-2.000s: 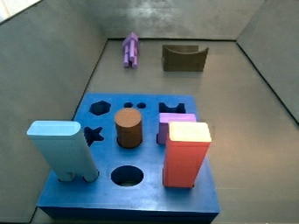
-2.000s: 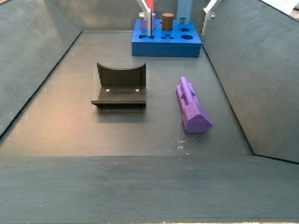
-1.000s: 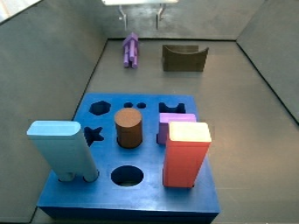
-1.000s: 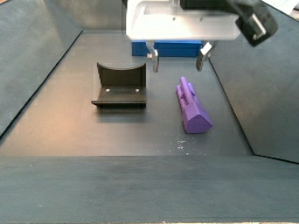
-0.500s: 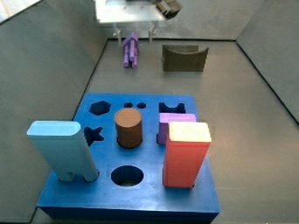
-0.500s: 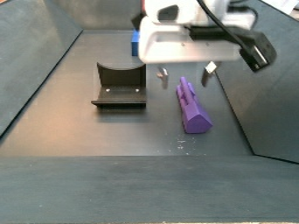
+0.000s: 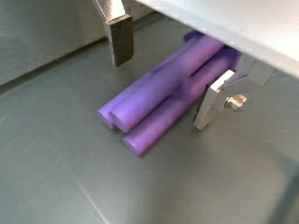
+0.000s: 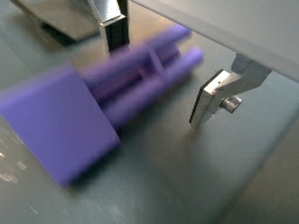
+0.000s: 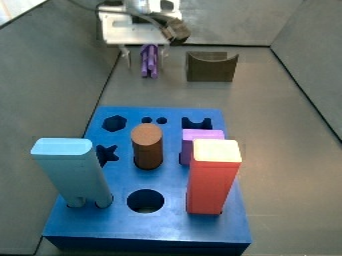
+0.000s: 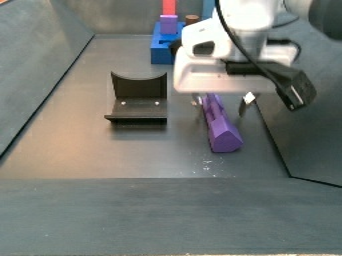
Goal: Pick up the 3 prong object. Move up. Rotate the 3 prong object. Place the 3 prong object on the fixture. Regrasp the 3 prong object. Move to above the board. Insert the 3 prong object.
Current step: Pick up the 3 prong object.
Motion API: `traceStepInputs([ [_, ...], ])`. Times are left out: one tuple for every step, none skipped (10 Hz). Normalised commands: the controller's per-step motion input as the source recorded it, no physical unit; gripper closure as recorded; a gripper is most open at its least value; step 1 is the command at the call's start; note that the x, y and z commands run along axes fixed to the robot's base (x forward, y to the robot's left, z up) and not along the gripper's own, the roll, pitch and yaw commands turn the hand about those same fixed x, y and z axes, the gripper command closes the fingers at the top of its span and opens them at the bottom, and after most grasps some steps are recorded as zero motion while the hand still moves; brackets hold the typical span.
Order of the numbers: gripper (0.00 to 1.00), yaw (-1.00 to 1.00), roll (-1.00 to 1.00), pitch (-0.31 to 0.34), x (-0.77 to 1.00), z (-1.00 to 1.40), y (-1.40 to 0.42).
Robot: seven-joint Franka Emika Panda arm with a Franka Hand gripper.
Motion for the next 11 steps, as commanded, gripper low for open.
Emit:
traceStepInputs([
  [0.0, 0.0, 0.04, 0.0, 0.0, 0.0, -0.04],
  [0.0, 0.0, 0.0, 0.0, 0.0, 0.0, 0.0],
  [0.0, 0.0, 0.0, 0.0, 0.0, 0.0, 0.0],
  [1.0, 0.0, 0.0, 0.0, 0.0, 0.0, 0.0],
  [1.0, 0.0, 0.0, 0.0, 0.0, 0.0, 0.0],
  [1.0, 0.0, 0.0, 0.0, 0.0, 0.0, 0.0],
  [1.0, 0.0, 0.0, 0.0, 0.0, 0.0, 0.0],
  [1.0, 0.0, 0.0, 0.0, 0.0, 0.0, 0.0],
  [1.0, 0.0, 0.0, 0.0, 0.0, 0.0, 0.0],
  [1.0, 0.0, 0.0, 0.0, 0.0, 0.0, 0.0],
  [1.0, 0.0, 0.0, 0.0, 0.0, 0.0, 0.0],
])
